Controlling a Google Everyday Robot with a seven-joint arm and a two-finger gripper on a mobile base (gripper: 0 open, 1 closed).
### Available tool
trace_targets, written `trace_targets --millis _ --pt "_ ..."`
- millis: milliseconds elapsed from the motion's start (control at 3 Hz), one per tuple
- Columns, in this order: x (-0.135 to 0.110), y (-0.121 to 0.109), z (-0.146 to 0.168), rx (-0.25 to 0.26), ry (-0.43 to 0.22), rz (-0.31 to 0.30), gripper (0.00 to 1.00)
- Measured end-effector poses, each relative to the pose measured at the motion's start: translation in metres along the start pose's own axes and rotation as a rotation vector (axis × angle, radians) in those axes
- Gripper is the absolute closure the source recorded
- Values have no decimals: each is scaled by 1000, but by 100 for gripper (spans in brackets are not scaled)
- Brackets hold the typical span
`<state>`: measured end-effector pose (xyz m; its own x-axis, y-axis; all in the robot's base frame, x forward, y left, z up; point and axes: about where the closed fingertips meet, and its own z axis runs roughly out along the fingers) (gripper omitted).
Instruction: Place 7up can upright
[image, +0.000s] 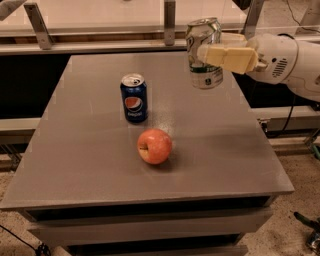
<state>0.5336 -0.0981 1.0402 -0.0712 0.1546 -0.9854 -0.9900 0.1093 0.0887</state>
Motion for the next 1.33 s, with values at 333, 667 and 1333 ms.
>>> trace_targets --millis 333,667,1333 --pt "0 1 3 -5 1 -40 100" --pt "3 1 -1 -2 7 -65 100" --pt "30 -3 -20 -41 -6 -173 100"
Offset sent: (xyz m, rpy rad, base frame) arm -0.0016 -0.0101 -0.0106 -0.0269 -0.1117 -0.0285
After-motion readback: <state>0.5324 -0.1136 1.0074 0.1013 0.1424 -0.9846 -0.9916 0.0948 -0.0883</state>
